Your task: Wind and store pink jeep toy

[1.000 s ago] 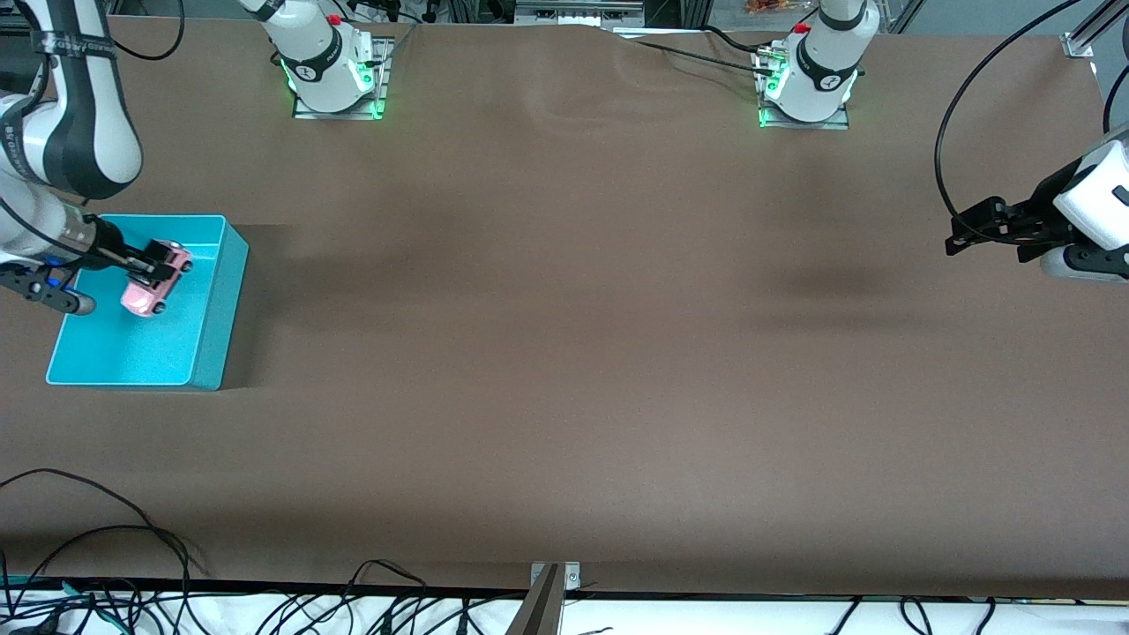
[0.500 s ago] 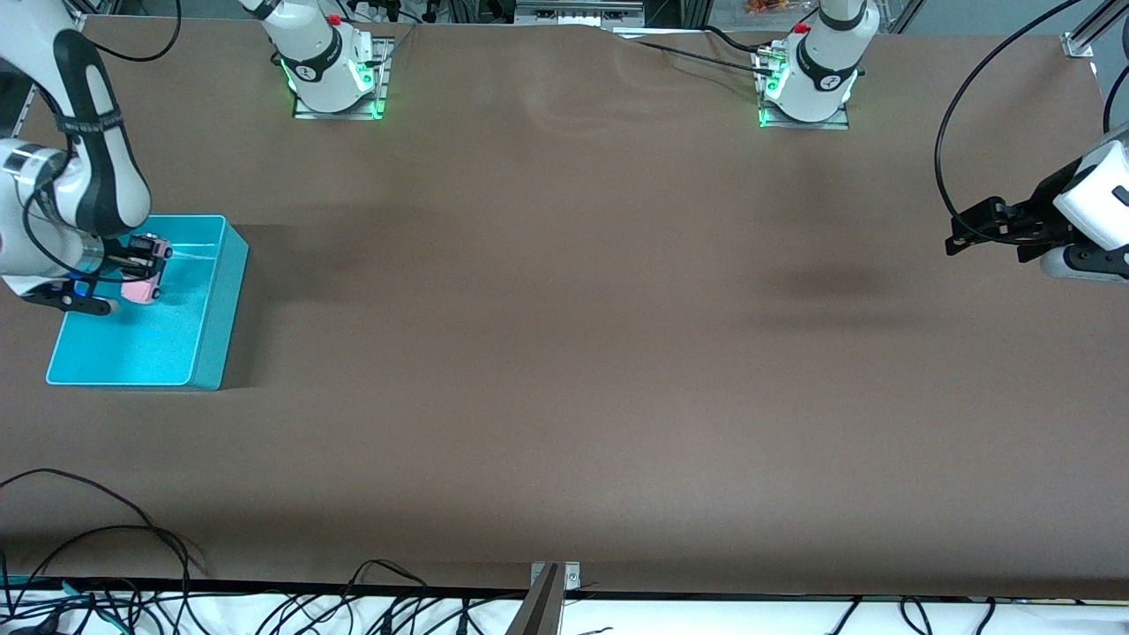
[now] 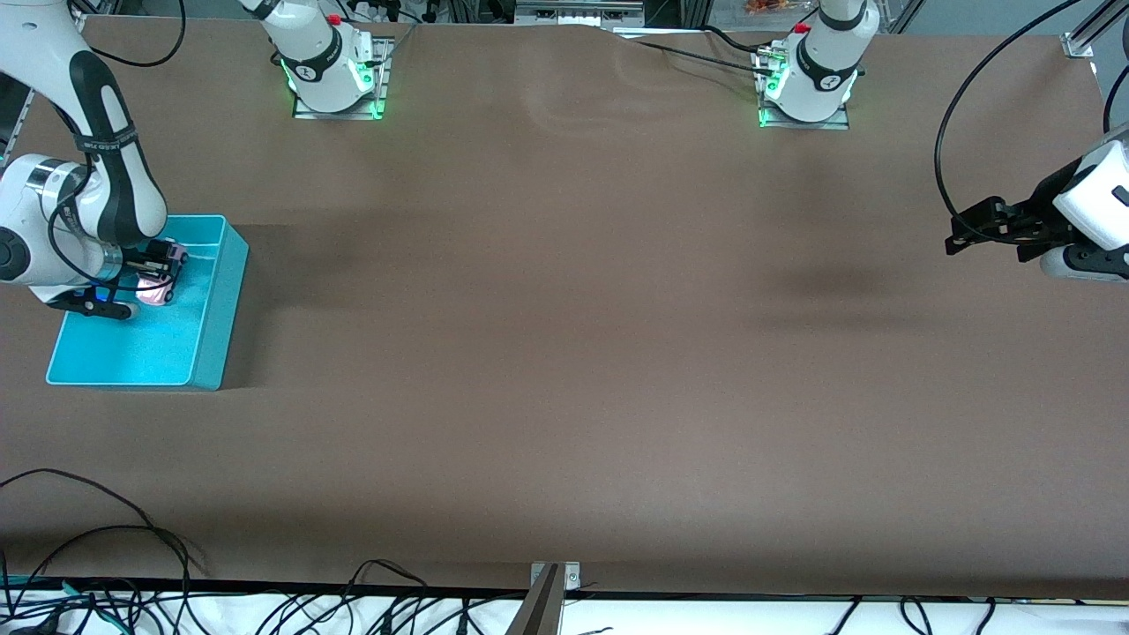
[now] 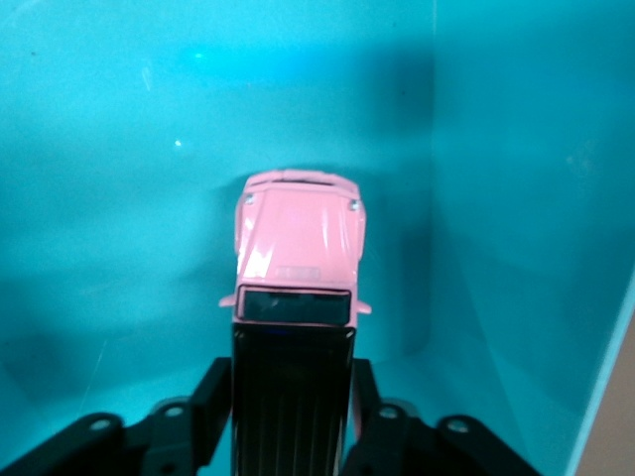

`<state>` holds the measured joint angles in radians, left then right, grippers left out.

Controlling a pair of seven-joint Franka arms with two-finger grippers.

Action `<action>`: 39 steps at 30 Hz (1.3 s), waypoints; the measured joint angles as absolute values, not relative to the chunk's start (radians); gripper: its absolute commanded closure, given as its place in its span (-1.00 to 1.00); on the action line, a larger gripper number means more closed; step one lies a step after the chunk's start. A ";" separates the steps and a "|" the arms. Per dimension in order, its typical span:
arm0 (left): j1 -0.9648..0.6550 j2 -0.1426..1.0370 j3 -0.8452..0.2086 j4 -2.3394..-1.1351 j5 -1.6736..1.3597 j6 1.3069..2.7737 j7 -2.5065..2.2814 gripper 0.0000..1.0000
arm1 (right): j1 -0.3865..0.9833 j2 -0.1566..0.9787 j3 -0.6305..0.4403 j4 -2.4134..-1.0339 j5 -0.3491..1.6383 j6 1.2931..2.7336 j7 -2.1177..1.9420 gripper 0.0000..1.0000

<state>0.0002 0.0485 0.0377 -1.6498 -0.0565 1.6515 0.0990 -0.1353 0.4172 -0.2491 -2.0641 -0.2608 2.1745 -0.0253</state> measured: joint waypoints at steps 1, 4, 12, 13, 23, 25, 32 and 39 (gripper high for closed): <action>0.000 0.049 0.038 -1.650 -0.057 1.651 0.099 -1.00 | -0.135 0.417 -0.249 -2.064 -0.261 2.174 -0.025 -1.00; 0.000 0.049 0.038 -1.650 -0.057 1.651 0.099 -1.00 | -0.135 0.413 -0.249 -2.064 -0.261 2.173 -0.026 -1.00; 0.000 0.049 0.038 -1.650 -0.057 1.651 0.099 -1.00 | -0.134 0.395 -0.245 -2.061 -0.261 2.144 -0.029 -1.00; 0.000 0.049 0.038 -1.650 -0.057 1.651 0.099 -1.00 | -0.134 0.390 -0.243 -2.059 -0.261 2.135 -0.030 -1.00; 0.000 0.049 0.038 -1.650 -0.057 1.651 0.099 -1.00 | -0.129 0.251 -0.163 -2.033 -0.261 1.986 -0.033 -1.00; 0.000 0.049 0.038 -1.650 -0.057 1.651 0.099 -1.00 | -0.129 0.213 -0.139 -2.030 -0.261 1.972 -0.033 -1.00; 0.000 0.049 0.038 -1.650 -0.057 1.651 0.099 -1.00 | -0.126 0.098 -0.066 -2.027 -0.261 1.956 0.057 -1.00; 0.000 0.049 0.038 -1.650 -0.057 1.651 0.099 -1.00 | -0.124 0.021 -0.043 -1.980 -0.120 1.904 0.112 -1.00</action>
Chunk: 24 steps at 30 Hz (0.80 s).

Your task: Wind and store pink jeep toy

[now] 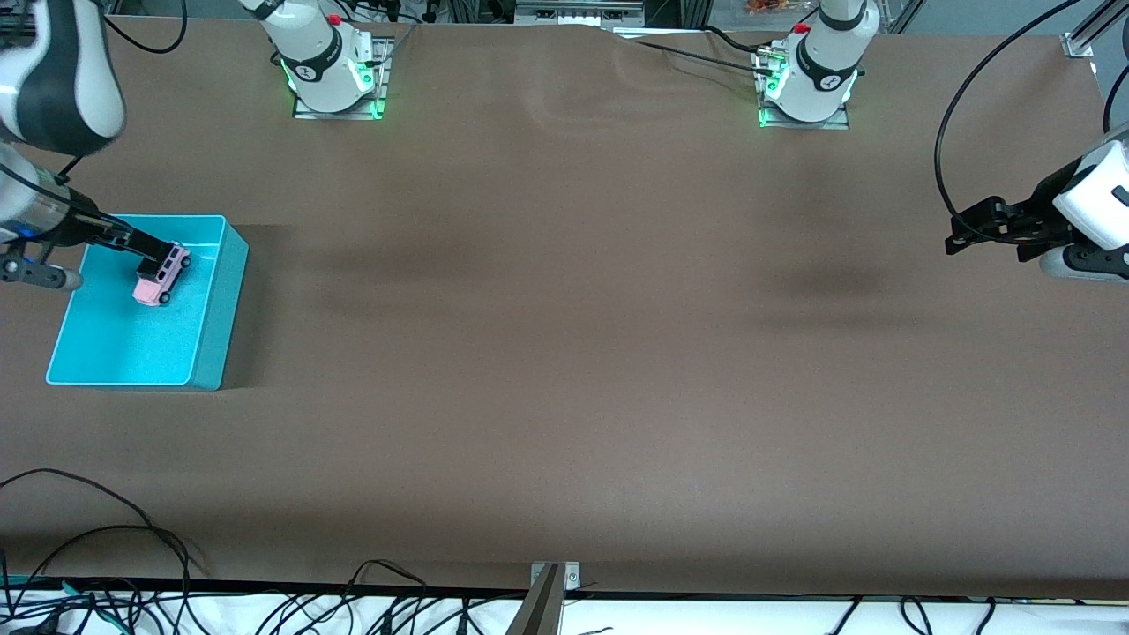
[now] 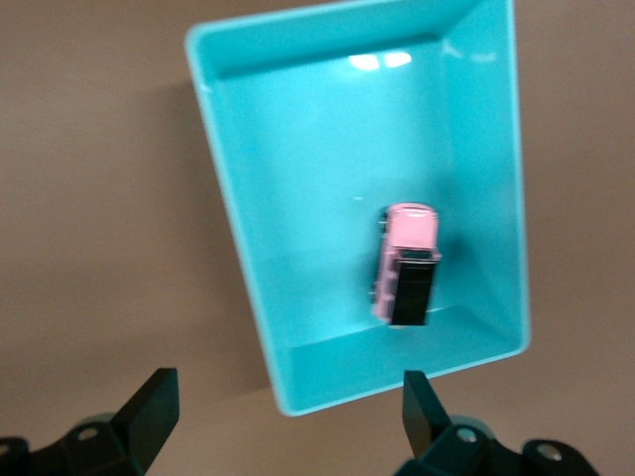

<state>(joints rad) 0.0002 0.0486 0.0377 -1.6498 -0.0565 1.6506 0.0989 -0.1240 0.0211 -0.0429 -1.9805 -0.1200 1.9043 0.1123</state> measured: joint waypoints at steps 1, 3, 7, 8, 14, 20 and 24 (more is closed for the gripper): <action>0.000 0.049 0.038 -1.650 -0.057 1.651 0.099 -1.00 | -0.123 0.016 -0.043 -1.962 -0.091 1.885 0.113 -1.00; 0.000 0.049 0.038 -1.650 -0.057 1.651 0.096 -1.00 | -0.122 0.007 -0.042 -1.915 -0.040 1.834 0.114 -1.00; 0.000 0.049 0.038 -1.650 -0.057 1.650 0.092 -1.00 | -0.119 -0.001 -0.043 -1.806 0.030 1.716 0.117 -1.00; 0.000 0.049 0.038 -1.650 -0.057 1.650 0.092 -1.00 | -0.117 -0.002 -0.043 -1.784 0.042 1.693 0.117 -1.00; 0.000 0.049 0.038 -1.650 -0.057 1.650 0.090 -1.00 | -0.081 -0.005 -0.044 -1.688 0.071 1.608 0.121 -1.00; 0.000 0.049 0.038 -1.650 -0.057 1.650 0.090 -1.00 | -0.012 -0.005 -0.040 -1.666 0.072 1.601 0.126 -1.00; 0.000 0.049 0.038 -1.650 -0.057 1.650 0.089 -1.00 | 0.019 -0.003 -0.034 -1.665 0.072 1.603 0.134 -1.00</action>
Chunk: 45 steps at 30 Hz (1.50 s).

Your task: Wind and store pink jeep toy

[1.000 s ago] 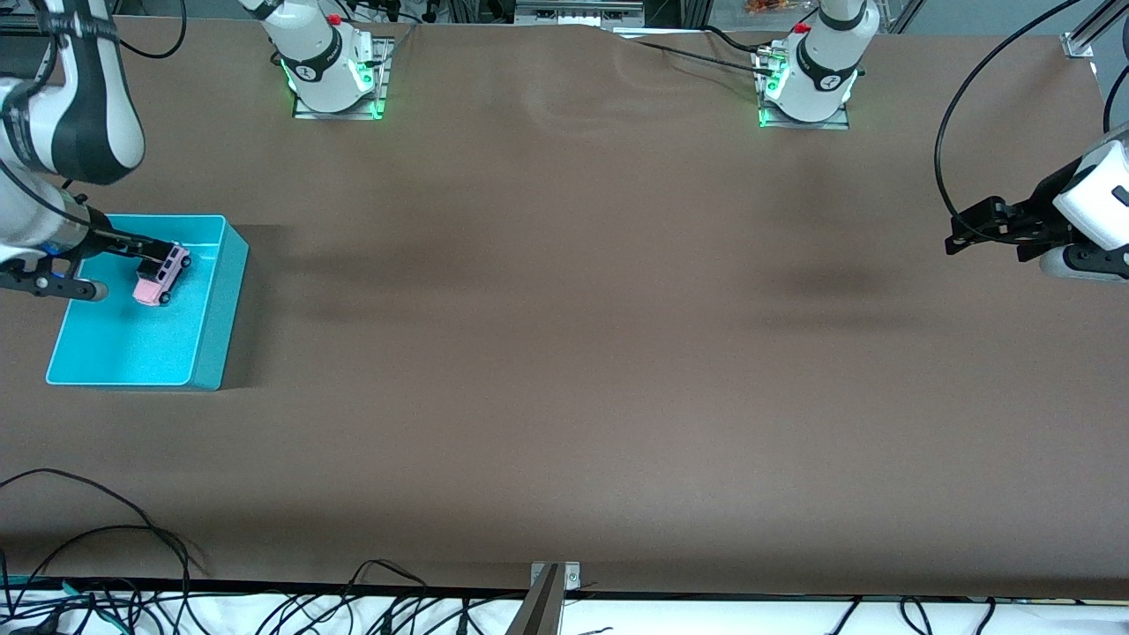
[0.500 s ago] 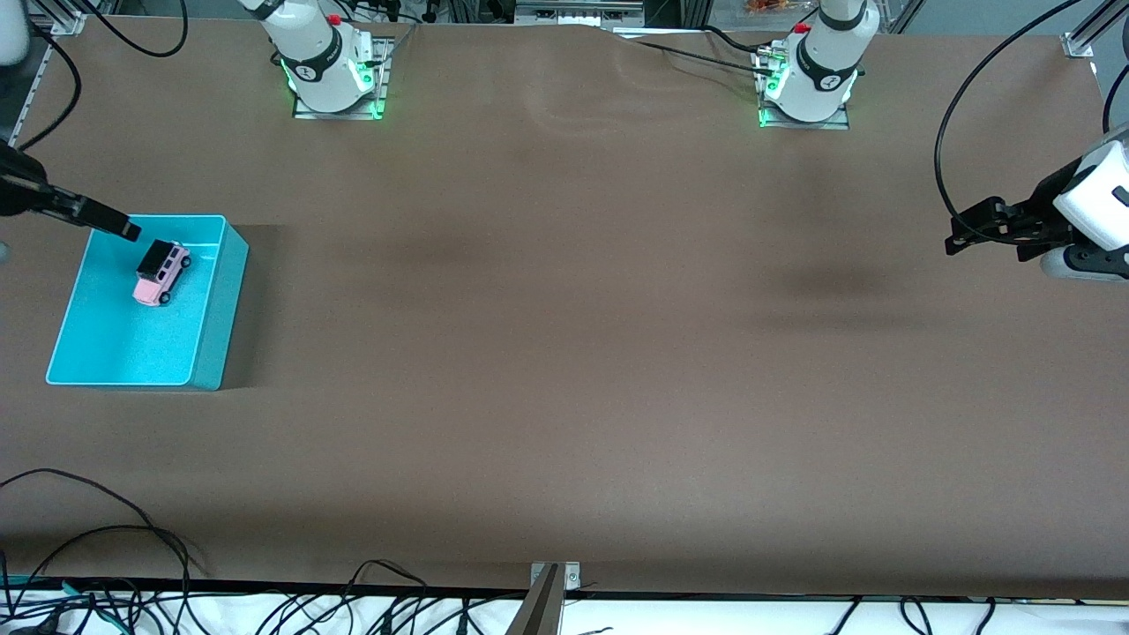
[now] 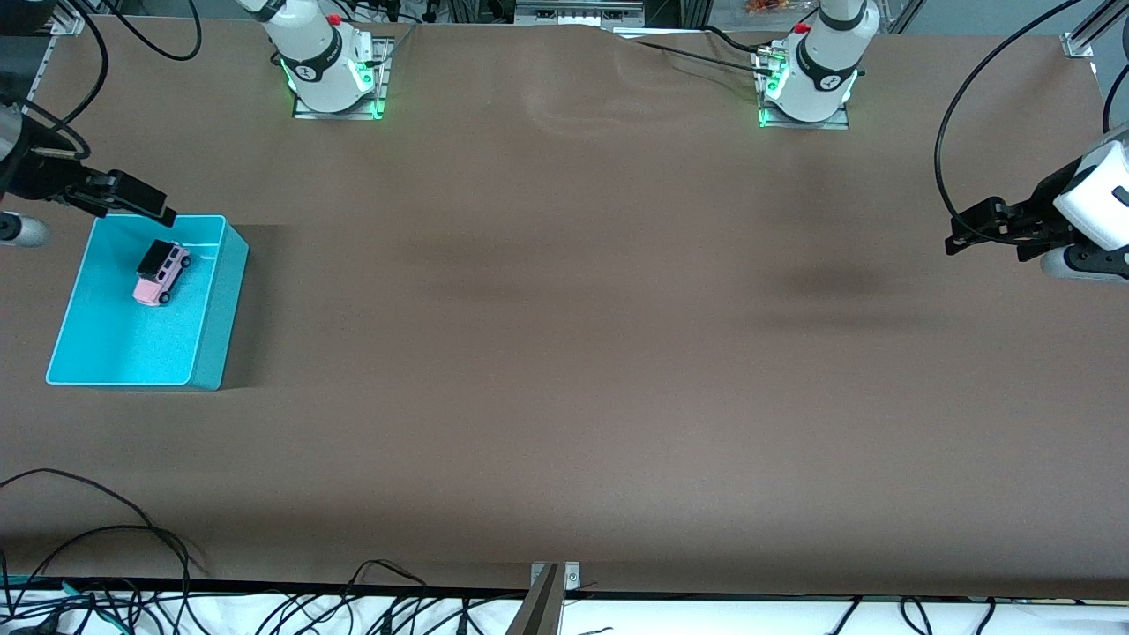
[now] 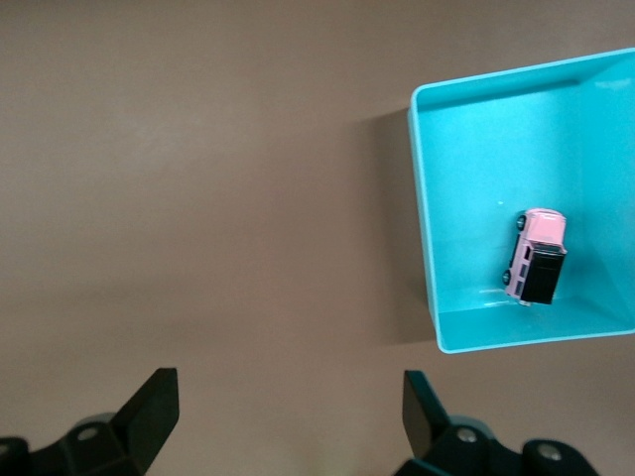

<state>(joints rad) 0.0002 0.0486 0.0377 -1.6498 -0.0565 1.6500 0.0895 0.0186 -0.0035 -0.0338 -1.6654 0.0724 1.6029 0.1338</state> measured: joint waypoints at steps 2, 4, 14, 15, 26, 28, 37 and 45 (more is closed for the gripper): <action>0.000 0.049 0.038 -1.650 -0.057 1.650 0.089 -1.00 | 0.021 -0.003 -0.028 -1.665 0.072 1.608 0.134 -1.00; 0.000 0.049 0.038 -1.650 -0.057 1.650 0.089 -1.00 | 0.021 -0.002 -0.019 -1.665 0.071 1.629 0.135 -1.00; 0.000 0.049 0.038 -1.650 -0.057 1.650 0.089 -1.00 | 0.020 0.003 -0.006 -1.669 0.026 1.680 0.154 -1.00; 0.000 0.049 0.038 -1.650 -0.057 1.650 0.089 -1.00 | 0.020 0.003 -0.005 -1.670 0.018 1.682 0.154 -1.00; 0.000 0.049 0.038 -1.650 -0.057 1.650 0.089 -1.00 | 0.017 -0.001 0.043 -1.684 -0.046 1.689 0.082 -1.00; 0.000 0.049 0.038 -1.650 -0.057 1.650 0.089 -1.00 | 0.014 -0.005 0.043 -1.686 -0.046 1.688 0.064 -1.00; 0.000 0.049 0.038 -1.650 -0.057 1.650 0.089 -1.00 | 0.004 -0.012 0.043 -1.688 -0.046 1.680 0.046 -1.00; 0.000 0.049 0.038 -1.650 -0.057 1.650 0.089 -1.00 | 0.003 -0.012 0.043 -1.688 -0.046 1.676 0.046 -1.00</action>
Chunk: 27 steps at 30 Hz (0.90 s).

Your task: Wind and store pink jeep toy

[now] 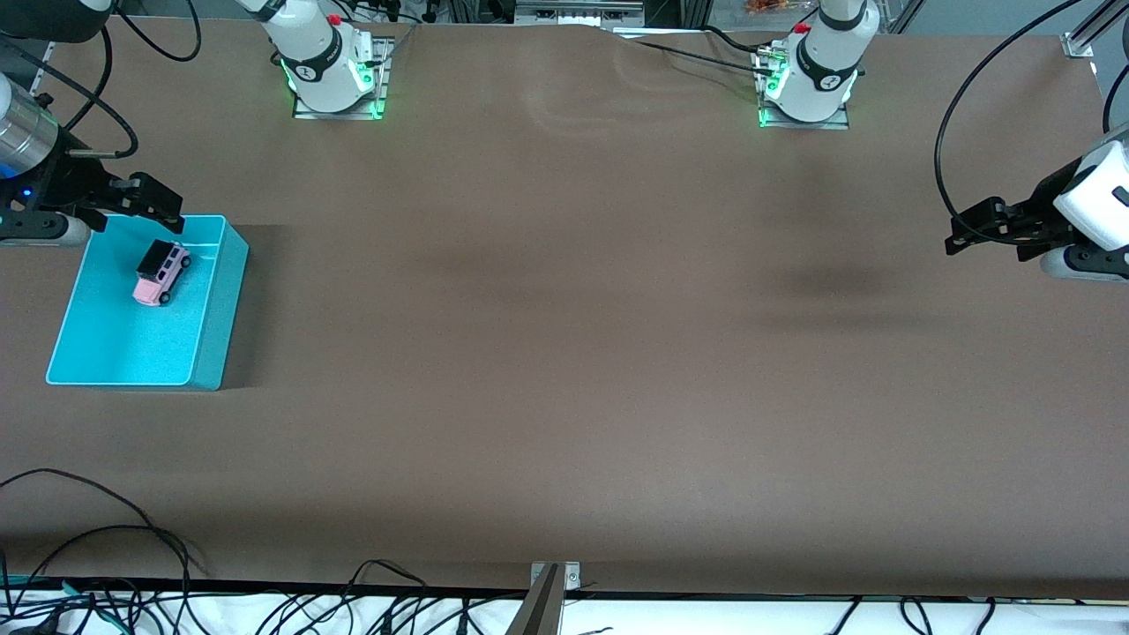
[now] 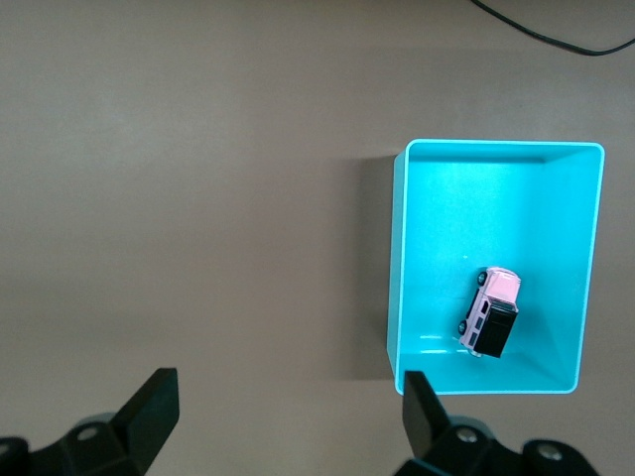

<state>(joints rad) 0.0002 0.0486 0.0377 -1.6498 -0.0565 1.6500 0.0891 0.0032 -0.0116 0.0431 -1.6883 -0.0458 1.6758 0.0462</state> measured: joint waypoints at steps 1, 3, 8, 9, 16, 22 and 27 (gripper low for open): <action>0.000 0.049 0.038 -1.650 -0.057 1.650 0.089 -1.00 | 0.003 -0.012 0.043 -1.688 -0.046 1.676 0.046 -1.00; 0.000 0.049 0.038 -1.650 -0.057 1.650 0.089 -1.00 | 0.003 -0.012 0.043 -1.688 -0.041 1.676 0.046 -1.00; 0.000 0.049 0.038 -1.650 -0.057 1.650 0.089 -1.00 | 0.003 -0.012 0.043 -1.688 -0.005 1.676 0.046 -1.00; 0.000 0.049 0.038 -1.650 -0.057 1.650 0.089 -1.00 | 0.003 -0.012 0.043 -1.688 -0.002 1.676 0.046 -1.00; 0.000 0.049 0.038 -1.650 -0.057 1.650 0.089 -1.00 | 0.003 -0.013 0.043 -1.685 0.003 1.676 0.046 -1.00; 0.000 0.049 0.038 -1.650 -0.057 1.650 0.089 -1.00 | 0.004 -0.016 0.047 -1.676 0.004 1.676 0.046 -1.00; 0.000 0.049 0.038 -1.650 -0.057 1.650 0.089 -1.00 | 0.003 -0.017 0.048 -1.676 0.004 1.676 0.046 -1.00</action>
